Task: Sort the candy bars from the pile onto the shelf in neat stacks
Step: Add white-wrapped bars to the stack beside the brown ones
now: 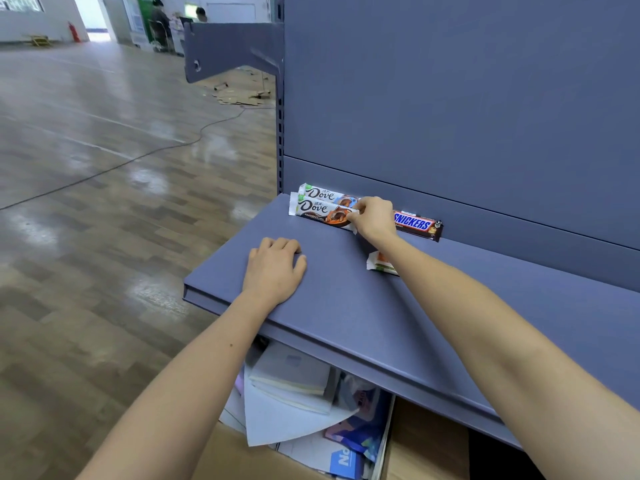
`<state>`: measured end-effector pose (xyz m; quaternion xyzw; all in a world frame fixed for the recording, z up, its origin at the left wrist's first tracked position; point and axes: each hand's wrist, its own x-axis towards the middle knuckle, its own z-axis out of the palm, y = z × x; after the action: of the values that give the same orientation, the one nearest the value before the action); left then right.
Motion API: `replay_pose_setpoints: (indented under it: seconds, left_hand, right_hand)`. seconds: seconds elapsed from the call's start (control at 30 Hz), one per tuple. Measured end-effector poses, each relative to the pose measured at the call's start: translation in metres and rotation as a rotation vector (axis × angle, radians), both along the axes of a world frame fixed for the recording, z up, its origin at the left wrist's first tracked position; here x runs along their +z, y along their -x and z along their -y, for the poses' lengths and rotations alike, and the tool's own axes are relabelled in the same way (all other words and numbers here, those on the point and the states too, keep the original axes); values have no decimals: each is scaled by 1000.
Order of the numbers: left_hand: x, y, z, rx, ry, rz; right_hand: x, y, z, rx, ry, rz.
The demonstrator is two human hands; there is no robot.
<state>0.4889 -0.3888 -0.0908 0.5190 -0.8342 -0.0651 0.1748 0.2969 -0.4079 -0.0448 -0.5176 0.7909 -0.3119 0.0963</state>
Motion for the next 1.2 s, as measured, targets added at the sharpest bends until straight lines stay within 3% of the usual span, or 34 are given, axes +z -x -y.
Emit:
replay_pose_setpoints:
  seconds: [0.57, 0.73, 0.87, 1.03, 1.2]
  left_hand:
    - [1, 0, 1, 7, -23, -15]
    - [2, 0, 1, 12, -27, -33]
    - [2, 0, 0, 14, -27, -39]
    - [4, -2, 1, 13, -67, -60]
    - [10, -2, 2, 56, -45, -164]
  right_hand:
    - [-7, 15, 26, -98, 11, 50]
    - [-4, 20, 14, 2, -53, -45]
    - [3, 28, -9, 160, 12, -131]
    - [10, 45, -55, 404, -195, -255]
    - [14, 58, -93, 445, -429, -337]
